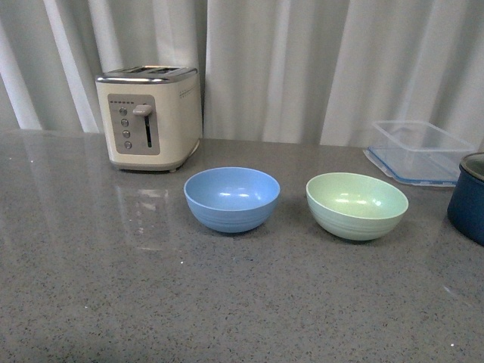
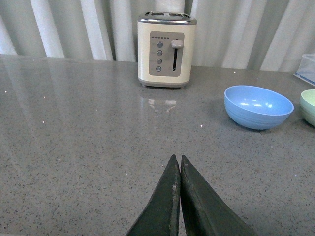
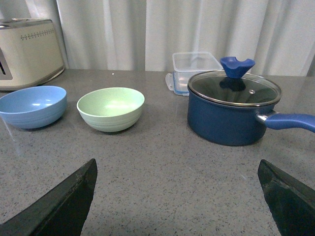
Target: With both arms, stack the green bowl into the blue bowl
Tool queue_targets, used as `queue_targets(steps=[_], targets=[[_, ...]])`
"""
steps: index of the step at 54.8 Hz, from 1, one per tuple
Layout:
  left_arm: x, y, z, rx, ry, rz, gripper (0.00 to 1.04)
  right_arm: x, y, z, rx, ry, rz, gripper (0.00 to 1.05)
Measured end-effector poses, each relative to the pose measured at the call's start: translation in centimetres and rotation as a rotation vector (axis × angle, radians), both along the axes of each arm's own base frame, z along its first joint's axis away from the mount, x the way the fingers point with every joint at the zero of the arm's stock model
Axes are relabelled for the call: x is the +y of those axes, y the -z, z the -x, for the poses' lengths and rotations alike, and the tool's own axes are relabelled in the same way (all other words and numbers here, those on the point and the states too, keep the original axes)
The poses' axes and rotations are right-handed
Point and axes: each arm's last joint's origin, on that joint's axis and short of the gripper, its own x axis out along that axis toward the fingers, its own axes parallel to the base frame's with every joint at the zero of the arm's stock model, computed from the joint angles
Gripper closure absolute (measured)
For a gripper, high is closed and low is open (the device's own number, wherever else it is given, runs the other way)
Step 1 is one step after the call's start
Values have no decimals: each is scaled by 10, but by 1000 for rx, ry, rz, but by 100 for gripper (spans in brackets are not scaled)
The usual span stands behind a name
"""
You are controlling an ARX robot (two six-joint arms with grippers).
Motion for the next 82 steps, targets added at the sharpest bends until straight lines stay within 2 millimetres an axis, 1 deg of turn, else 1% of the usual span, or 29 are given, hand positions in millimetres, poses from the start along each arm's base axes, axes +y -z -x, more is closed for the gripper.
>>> queue_targets(steps=[16,20,24,33,39,44,47,48,49,52,54,57,58,60,62,66,68,72,73,74,75,77,79,80,81,82], targets=[[0,1,6,2,0,0,101,0,0,0,0,0,0,10],[0,5,13,37,0,0,101,0,0,0,0,0,0,10],[0,4,17,14,0,0,101,0,0,0,0,0,0,10],[0,4,17,9,0,0,101,0,0,0,0,0,0,10],[0,4,17,9,0,0,85,0,0,0,0,0,0,10],[0,4,17,9,0,0,61,0,0,0,0,0,0,10],[0,4,17,9,0,0,51,0,0,0,0,0,0,10],[0,4,17,9,0,0,49,0,0,0,0,0,0,10],[0,4,17,9,0,0,44,0,0,0,0,0,0,10],[0,4,17,8,0,0,33,0,0,0,0,0,0,10],[0,4,17,8,0,0,27,0,0,0,5,-1,1,10],[0,4,17,8,0,0,19,1,0,0,79,-59,8,10],[0,4,17,8,0,0,15,1,-2,-1,129,-89,3,10],[0,4,17,8,0,0,10,2,-6,-2,165,-109,-4,10],[0,4,17,8,0,-1,5,4,-15,-6,188,-131,-16,10],[0,4,17,9,0,-2,7,8,-44,-15,197,-176,-58,10],[0,4,17,9,0,-2,7,11,-53,-19,198,-194,-76,10],[0,4,17,8,0,-2,7,17,-76,-34,207,-242,-124,10],[0,4,17,8,0,-2,7,19,-81,-39,219,-253,-139,10],[0,4,17,8,0,-2,7,23,-89,-49,249,-279,-166,10],[0,4,17,8,0,-2,7,25,-93,-55,274,-286,-178,10],[0,4,17,8,0,-2,7,28,-97,-65,316,-280,-189,10],[0,4,17,8,0,-2,7,32,-102,-80,356,-289,-209,10],[0,4,17,8,0,-2,7,35,-104,-92,391,-292,-215,10],[0,4,17,8,0,-2,7,36,-105,-94,397,-290,-215,10],[0,4,17,8,0,-2,7,39,-106,-108,426,-272,-213,10]])
